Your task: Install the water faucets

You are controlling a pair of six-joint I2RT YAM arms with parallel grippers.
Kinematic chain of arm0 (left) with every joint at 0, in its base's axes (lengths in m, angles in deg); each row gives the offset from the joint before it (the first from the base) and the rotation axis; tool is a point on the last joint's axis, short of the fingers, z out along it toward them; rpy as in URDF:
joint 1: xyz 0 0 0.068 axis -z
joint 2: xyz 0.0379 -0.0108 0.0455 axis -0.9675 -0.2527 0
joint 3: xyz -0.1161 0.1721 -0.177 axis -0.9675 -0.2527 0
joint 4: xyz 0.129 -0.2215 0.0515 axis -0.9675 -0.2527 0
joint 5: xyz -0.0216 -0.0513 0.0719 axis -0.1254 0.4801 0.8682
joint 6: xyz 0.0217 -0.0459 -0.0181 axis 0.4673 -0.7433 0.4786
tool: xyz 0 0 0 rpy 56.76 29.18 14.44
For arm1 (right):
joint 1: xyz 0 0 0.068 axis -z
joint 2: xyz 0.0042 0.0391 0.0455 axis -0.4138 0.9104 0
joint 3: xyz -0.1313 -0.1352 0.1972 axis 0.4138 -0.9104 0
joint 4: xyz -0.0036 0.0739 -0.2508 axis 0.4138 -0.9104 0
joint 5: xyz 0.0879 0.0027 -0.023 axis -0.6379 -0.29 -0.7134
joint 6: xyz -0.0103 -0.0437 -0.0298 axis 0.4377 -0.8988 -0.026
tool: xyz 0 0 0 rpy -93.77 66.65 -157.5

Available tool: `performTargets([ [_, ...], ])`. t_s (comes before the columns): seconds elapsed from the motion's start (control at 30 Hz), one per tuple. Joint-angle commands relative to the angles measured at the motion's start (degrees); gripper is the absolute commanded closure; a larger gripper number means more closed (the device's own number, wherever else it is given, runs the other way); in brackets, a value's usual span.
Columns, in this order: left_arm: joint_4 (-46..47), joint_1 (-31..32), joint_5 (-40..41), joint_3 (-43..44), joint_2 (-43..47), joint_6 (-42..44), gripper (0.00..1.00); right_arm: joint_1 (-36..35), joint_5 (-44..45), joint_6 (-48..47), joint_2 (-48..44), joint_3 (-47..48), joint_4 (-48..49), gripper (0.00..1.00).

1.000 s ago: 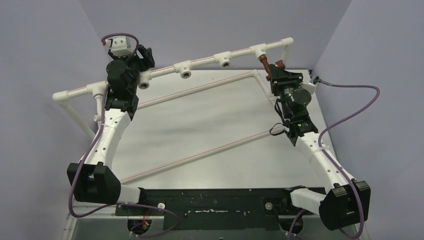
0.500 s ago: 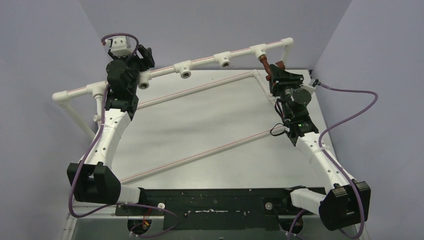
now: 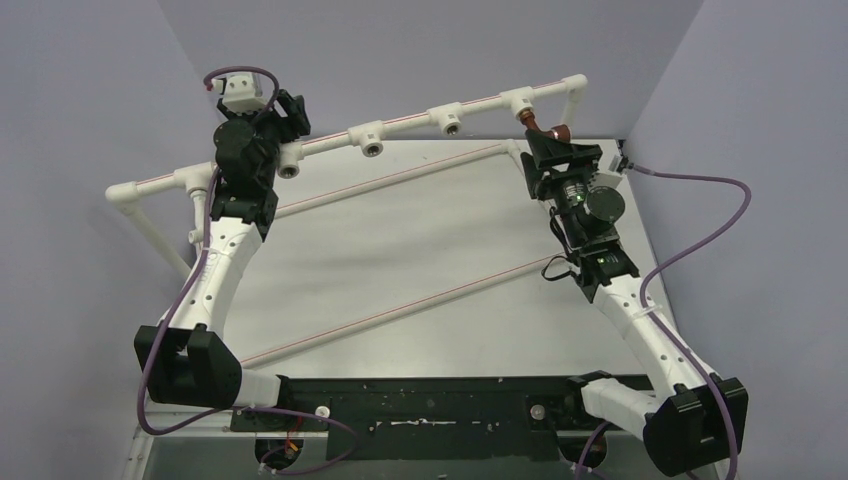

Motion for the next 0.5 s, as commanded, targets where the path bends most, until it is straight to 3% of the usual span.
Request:
performTargets([
  [0.0,-12.6,0.2,-0.6,-3.7,-4.7,1.2,0.34,0.0,-0.9,-3.8,-4.0,-0.5,0.9,0.34],
  [0.47,-12.7,0.4,-0.5,-3.6,-4.8,1.3,0.34,0.8,-0.3,-23.2,-8.9,3.6,-11.1,0.29],
])
